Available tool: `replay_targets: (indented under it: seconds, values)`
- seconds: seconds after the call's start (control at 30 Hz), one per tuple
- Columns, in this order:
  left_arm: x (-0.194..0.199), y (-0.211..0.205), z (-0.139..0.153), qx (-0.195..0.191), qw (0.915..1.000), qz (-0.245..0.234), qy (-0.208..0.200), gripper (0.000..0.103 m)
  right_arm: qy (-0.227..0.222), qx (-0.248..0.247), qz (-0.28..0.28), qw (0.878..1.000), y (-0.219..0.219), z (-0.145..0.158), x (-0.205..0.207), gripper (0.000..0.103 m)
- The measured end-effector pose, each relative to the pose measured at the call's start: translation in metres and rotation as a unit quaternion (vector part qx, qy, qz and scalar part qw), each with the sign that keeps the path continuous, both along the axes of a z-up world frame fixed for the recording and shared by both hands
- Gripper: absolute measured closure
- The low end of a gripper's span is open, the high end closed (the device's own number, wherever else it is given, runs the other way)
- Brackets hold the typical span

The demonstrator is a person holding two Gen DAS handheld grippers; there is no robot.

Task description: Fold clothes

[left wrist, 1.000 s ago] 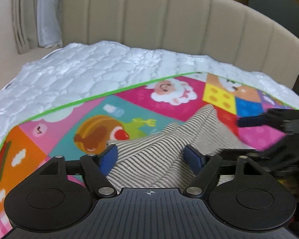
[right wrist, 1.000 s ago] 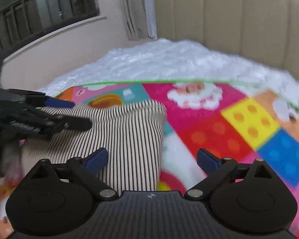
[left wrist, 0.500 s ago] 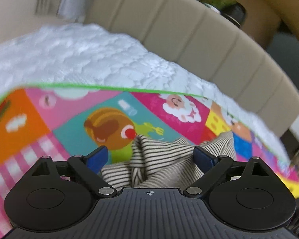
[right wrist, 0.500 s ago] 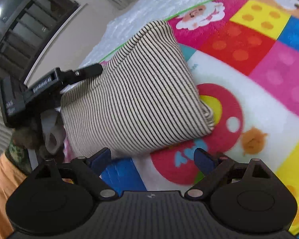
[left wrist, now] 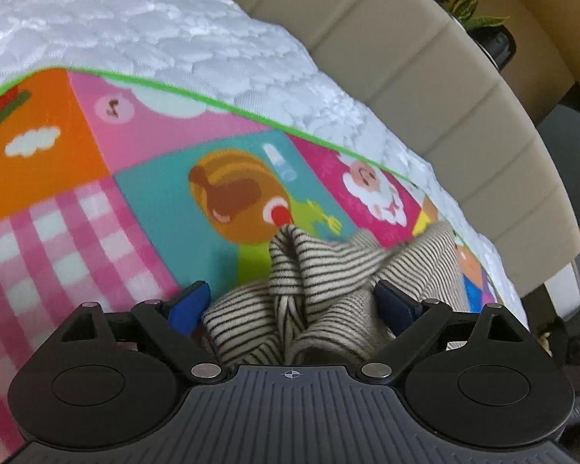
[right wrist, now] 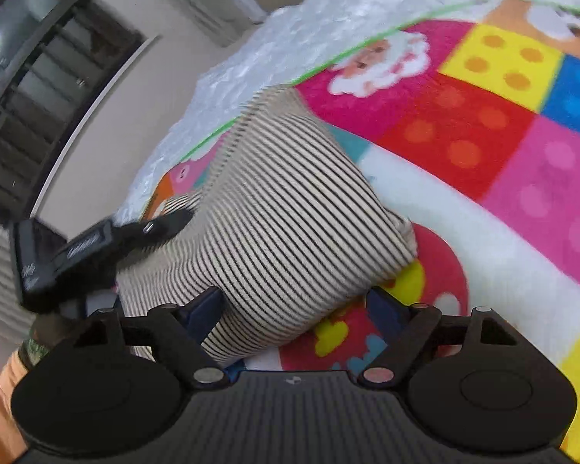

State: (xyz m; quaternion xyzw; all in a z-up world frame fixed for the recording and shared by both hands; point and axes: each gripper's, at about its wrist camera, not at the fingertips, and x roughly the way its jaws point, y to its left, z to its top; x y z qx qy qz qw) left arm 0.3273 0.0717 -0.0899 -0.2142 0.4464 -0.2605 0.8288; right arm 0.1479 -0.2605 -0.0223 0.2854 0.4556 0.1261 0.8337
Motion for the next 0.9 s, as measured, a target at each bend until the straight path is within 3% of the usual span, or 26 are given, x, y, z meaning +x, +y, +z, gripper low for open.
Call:
replay_targets:
  seconds: [0.2, 0.37, 0.47, 0.57, 0.73, 0.9]
  values:
    - [-0.024, -0.003, 0.003, -0.001, 0.9991, -0.03, 0.029, 0.01, -0.008, -0.032, -0.016, 0.999, -0.003, 0.005, -0.002, 0.021]
    - [-0.043, -0.012, 0.005, -0.008, 0.998, -0.046, 0.043, 0.011, -0.063, -0.116, -0.006, 0.991, -0.005, 0.026, 0.015, 0.021]
    - [-0.053, -0.025, 0.007, -0.013, 0.997, -0.06, 0.047, 0.011, -0.07, -0.169, 0.014, 0.983, 0.0, 0.033, 0.027, 0.021]
    - [-0.063, -0.033, 0.012, -0.007, 0.9964, -0.07, 0.048, 0.011, -0.08, -0.187, 0.019, 0.979, 0.002, 0.039, 0.024, 0.02]
    - [-0.071, -0.02, 0.035, -0.015, 0.998, -0.05, 0.036, 0.01, -0.071, -0.146, 0.005, 0.987, -0.01, 0.045, -0.001, 0.016]
    - [-0.063, -0.011, 0.061, -0.01, 0.9997, -0.014, -0.015, 0.004, -0.038, -0.09, -0.003, 0.995, -0.011, 0.033, -0.022, 0.012]
